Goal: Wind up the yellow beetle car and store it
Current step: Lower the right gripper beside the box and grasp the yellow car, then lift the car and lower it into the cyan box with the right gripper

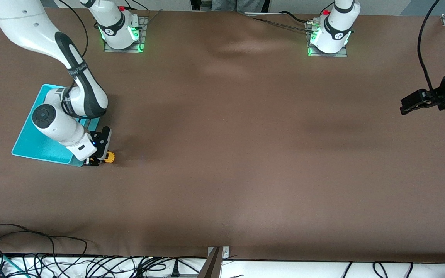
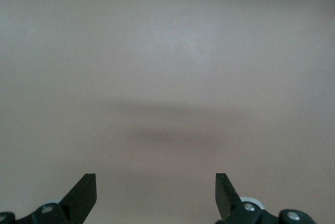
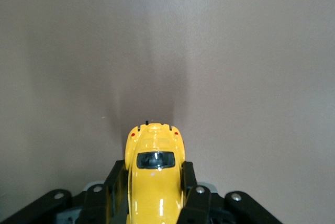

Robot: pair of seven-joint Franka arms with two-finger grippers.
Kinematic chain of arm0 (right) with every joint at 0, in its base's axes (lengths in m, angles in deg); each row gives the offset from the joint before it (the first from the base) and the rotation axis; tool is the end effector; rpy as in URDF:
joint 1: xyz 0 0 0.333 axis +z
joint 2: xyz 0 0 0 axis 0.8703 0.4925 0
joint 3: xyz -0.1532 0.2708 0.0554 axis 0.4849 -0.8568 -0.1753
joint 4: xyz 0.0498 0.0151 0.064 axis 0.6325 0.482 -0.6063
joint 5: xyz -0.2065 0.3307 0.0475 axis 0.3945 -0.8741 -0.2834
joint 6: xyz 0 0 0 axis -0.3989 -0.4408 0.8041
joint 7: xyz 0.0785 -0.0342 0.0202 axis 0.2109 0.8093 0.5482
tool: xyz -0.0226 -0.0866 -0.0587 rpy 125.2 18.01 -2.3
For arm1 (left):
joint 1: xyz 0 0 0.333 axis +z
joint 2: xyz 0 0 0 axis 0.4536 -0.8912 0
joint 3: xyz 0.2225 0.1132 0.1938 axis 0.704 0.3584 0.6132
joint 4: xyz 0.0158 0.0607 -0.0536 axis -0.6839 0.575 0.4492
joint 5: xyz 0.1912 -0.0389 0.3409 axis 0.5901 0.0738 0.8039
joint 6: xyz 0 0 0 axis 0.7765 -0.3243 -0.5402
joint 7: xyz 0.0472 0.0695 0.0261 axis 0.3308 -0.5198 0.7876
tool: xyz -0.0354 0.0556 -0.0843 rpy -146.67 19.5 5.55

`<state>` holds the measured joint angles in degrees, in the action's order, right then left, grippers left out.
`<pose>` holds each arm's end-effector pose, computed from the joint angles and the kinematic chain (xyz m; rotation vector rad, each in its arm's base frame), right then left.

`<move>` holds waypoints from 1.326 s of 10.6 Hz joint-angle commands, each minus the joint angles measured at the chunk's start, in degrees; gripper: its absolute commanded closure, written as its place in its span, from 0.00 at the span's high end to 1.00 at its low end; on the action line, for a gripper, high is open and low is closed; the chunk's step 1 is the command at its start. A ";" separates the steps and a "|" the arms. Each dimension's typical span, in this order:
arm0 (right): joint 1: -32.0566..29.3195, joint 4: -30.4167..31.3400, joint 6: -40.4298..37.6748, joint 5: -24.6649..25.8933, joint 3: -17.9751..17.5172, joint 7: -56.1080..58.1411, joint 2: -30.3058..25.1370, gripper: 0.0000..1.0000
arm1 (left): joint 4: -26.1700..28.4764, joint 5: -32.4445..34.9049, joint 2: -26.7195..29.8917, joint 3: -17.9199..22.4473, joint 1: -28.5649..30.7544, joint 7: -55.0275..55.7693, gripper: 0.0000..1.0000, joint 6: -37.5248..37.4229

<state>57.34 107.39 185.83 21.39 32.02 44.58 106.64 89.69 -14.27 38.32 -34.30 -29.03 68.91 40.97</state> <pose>0.6122 0.0295 0.2271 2.2375 2.1333 0.1131 0.6065 -0.0145 0.6377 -3.0950 -0.1610 0.1027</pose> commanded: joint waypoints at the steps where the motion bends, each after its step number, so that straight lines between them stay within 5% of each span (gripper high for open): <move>1: -1.95 0.93 -5.88 0.25 -1.22 1.09 -5.18 0.00 | 1.86 -1.95 1.64 1.76 -0.85 -2.96 1.00 -0.12; 7: -5.63 1.27 -28.36 -3.70 -3.41 3.37 -18.36 0.00 | 1.78 -2.04 1.12 1.59 -0.14 -2.34 1.00 0.14; 12: -13.88 1.63 -38.24 -7.13 -3.59 26.54 -23.48 0.00 | 1.42 -1.95 1.12 1.41 -0.23 -1.90 1.00 0.14; 14: -21.07 2.15 -38.78 -6.96 -6.38 36.11 -23.40 0.00 | 1.34 -2.04 1.12 1.41 -0.23 -1.99 1.00 0.14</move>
<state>41.82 107.94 147.51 15.56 28.77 73.86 84.62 90.20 -14.75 38.34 -33.40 -29.06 67.57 40.97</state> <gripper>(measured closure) 0.520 0.000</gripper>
